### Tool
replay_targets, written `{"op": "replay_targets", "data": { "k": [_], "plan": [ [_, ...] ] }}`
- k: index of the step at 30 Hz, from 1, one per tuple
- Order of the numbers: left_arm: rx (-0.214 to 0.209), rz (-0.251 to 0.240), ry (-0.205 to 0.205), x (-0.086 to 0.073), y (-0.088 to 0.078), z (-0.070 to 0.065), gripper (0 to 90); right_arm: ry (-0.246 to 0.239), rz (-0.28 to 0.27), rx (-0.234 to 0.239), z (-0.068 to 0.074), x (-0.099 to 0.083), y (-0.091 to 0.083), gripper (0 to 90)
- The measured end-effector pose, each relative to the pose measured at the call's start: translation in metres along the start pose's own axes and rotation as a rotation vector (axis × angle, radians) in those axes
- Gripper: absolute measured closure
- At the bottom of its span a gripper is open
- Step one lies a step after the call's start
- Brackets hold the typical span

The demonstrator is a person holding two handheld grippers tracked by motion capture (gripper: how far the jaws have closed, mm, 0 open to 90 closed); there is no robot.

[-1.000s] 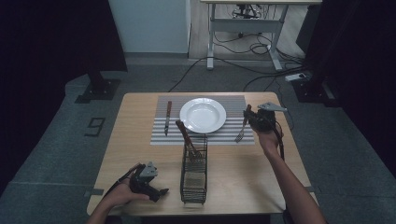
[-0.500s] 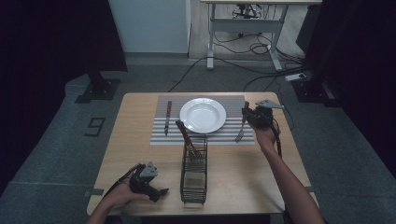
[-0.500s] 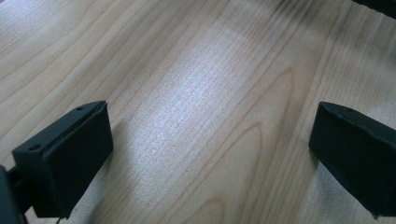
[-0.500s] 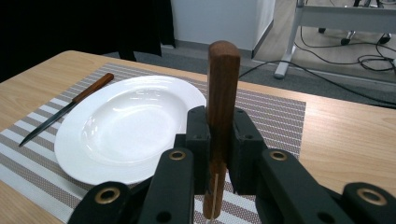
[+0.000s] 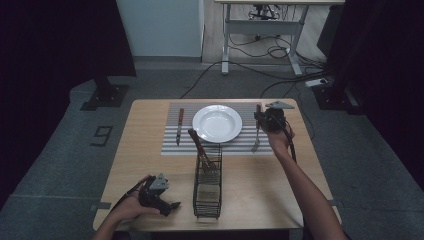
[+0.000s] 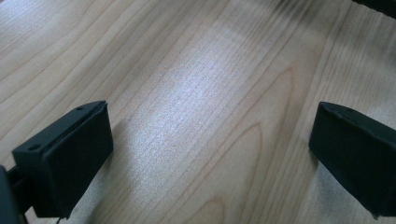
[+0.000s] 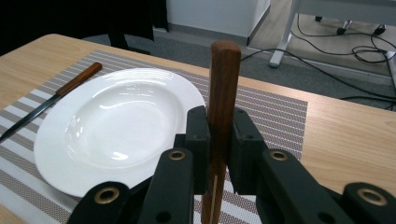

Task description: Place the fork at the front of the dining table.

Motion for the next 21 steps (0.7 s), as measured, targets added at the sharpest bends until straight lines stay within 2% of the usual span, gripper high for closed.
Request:
{"op": "replay_targets", "data": {
  "k": [21],
  "plan": [
    [-0.004,-0.002,0.001,0.000,0.000,0.000,0.0,0.032,0.095,-0.039,-0.010,0.010,0.046,79.0]
  ]
}}
Point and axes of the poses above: each handheld gripper's, and its own axes: y roughly forward along the jaws, x roughly out of its top, z roughly to its left, the point moved 1 cm from there along y, roughly forward along the jaws, and after that the axes turned 1 degree about z, right-handed, at the moved point
